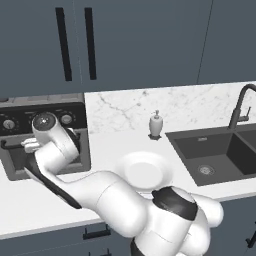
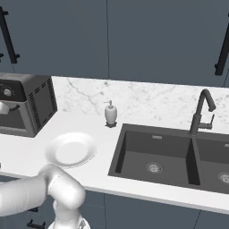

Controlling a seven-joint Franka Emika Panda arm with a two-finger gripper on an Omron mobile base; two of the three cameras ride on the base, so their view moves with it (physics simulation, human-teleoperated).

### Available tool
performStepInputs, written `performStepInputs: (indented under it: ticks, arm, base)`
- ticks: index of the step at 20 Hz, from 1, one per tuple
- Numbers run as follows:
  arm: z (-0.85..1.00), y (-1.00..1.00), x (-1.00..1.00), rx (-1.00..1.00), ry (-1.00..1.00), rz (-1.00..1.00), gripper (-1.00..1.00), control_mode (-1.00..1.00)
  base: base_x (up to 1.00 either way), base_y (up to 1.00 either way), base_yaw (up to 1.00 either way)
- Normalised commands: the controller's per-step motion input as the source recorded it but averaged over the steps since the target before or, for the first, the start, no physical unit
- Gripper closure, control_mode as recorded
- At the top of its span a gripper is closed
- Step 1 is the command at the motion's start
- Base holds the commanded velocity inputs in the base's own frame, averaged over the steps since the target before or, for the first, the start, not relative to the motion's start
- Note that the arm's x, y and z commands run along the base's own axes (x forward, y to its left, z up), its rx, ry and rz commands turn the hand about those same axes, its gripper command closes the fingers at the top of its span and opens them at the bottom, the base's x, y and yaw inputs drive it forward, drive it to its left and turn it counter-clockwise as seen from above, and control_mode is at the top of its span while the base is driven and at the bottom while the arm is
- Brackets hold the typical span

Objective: Pick up the kebab skewer and baguette bread, and place them inside the toaster oven. Close the toaster oven door and start by setting the timer.

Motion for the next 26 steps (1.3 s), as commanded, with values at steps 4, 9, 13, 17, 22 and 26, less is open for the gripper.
performStepInputs:
  ticks: [4, 9, 13, 17, 22, 26]
  arm:
    - [0.07, -0.18, 0.05, 0.0, -0.13, 0.09, -1.0, -1.0]
    - [0.05, -0.05, -0.21, 0.0, -0.22, 0.07, -1.0, -1.0]
    - [0.21, 0.0, -0.36, 0.0, -0.13, 0.06, -1.0, -1.0]
    - [0.41, 0.31, -0.33, 0.06, -0.01, 0.01, -1.0, -1.0]
    - [0.59, 0.68, -0.04, 0.01, -0.13, 0.0, -1.0, -1.0]
    - [0.18, 0.93, 0.0, 0.0, -0.31, -0.04, -1.0, -1.0]
  base:
    - [0.0, 0.0, 0.0]
    - [0.0, 0.0, 0.0]
    - [0.0, 0.0, 0.0]
    - [0.0, 0.0, 0.0]
    - [0.0, 0.0, 0.0]
    - [0.0, 0.0, 0.0]
